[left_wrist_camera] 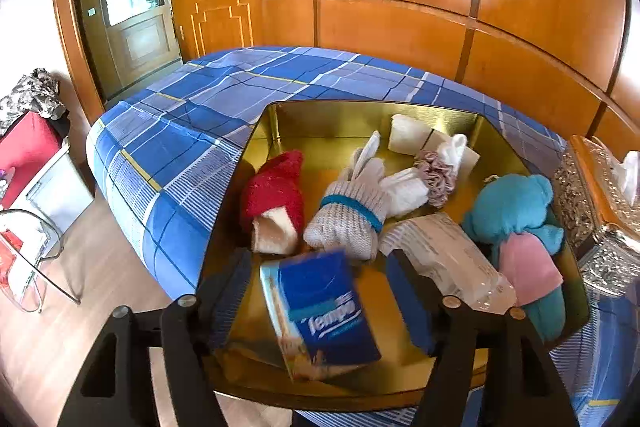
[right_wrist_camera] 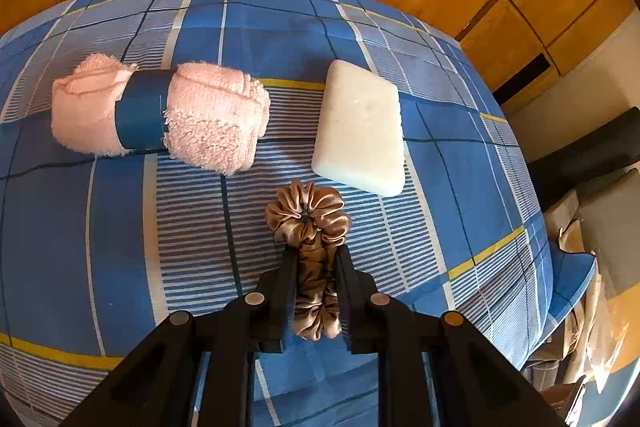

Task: Organize soft objects
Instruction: 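Lower the Tempo pack into the gold tray and open the left gripper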

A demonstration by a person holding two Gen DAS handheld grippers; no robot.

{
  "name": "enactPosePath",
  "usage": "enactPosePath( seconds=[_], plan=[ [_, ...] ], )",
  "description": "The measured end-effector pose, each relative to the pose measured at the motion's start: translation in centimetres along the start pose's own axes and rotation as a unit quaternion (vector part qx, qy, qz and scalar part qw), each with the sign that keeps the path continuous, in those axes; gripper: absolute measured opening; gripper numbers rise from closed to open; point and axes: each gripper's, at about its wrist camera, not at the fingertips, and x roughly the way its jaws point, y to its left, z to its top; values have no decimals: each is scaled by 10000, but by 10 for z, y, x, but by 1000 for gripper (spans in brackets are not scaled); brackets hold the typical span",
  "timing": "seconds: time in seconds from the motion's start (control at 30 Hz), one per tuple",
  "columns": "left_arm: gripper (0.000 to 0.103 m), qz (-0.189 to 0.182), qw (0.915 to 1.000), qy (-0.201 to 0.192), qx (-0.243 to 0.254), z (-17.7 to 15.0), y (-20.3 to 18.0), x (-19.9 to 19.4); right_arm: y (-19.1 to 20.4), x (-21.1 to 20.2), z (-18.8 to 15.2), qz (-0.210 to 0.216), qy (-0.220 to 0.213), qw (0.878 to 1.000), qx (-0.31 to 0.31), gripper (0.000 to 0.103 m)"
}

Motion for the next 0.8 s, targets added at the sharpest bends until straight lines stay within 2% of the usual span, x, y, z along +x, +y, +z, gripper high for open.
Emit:
enactPosePath(
  seconds=[0.1,0.47,0.67,0.8],
  plan=[
    [80,-76,9999,-92,-39,0,-2,-6,0,0,0,-8,-1,10000,3,17],
    [82,-191,9991,-355,122,6,-12,-25,-2,2,4,73,31,10000,56,16],
    [82,-298,9985,-383,234,7,-19,-29,-2,-6,-1,512,158,9982,268,15],
    [82,-357,9981,-364,341,6,-25,-31,10,-16,-6,758,32,9969,196,13]
  ],
)
